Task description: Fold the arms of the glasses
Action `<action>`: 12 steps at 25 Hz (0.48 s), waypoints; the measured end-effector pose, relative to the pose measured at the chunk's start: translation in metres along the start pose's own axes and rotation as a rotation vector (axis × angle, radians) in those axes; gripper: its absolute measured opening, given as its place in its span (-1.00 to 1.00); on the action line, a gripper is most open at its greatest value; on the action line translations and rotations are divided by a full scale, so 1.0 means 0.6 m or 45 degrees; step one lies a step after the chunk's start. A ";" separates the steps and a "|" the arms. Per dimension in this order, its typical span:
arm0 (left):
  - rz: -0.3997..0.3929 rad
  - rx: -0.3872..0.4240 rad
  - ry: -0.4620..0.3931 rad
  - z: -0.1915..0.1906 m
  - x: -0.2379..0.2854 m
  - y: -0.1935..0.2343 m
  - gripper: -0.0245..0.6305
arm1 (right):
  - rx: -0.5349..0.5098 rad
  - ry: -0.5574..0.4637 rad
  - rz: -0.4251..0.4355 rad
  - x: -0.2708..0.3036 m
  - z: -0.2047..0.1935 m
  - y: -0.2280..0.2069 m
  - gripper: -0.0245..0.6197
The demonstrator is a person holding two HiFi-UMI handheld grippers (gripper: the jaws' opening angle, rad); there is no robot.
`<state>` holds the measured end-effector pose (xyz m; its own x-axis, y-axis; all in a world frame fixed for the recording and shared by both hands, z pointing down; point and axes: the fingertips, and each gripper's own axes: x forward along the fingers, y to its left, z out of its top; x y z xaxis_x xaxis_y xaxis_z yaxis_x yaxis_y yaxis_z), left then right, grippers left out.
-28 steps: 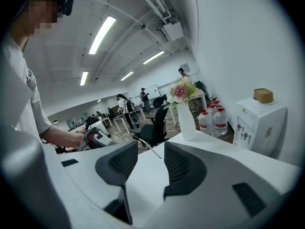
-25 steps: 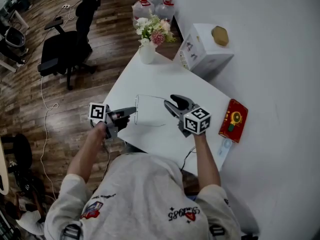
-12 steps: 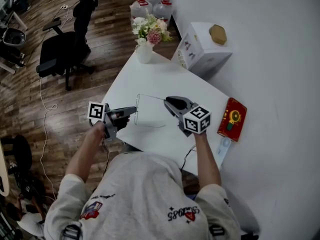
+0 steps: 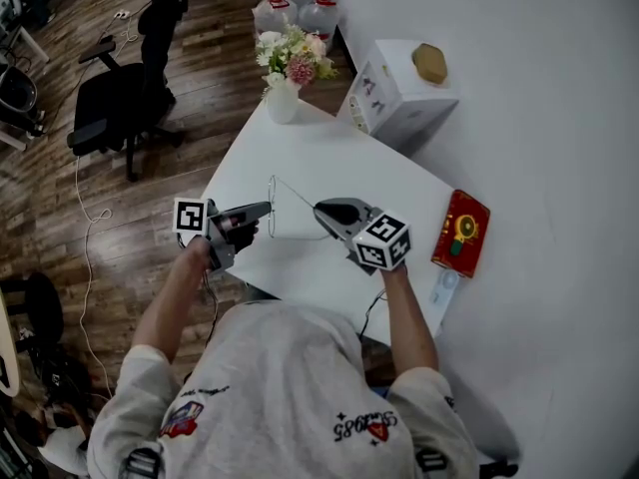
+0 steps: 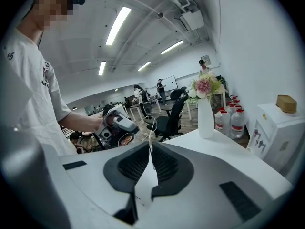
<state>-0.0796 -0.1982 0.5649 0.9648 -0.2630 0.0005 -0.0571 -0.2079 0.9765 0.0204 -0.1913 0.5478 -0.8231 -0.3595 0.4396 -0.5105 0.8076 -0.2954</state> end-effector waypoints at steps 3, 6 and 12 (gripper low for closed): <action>0.000 0.063 -0.008 0.005 0.008 -0.004 -0.91 | -0.040 0.049 0.045 0.012 -0.010 0.021 -0.87; 0.008 0.105 -0.002 0.006 0.021 -0.008 -0.91 | -0.090 0.110 0.079 0.025 -0.023 0.038 -0.87; 0.050 0.049 -0.016 -0.002 0.032 -0.004 -0.91 | -0.117 0.147 0.099 0.038 -0.034 0.052 -0.87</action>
<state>-0.0608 -0.2018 0.5629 0.9584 -0.2831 0.0354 -0.1047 -0.2337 0.9667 -0.0092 -0.1649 0.5662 -0.8225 -0.2421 0.5146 -0.4169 0.8721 -0.2561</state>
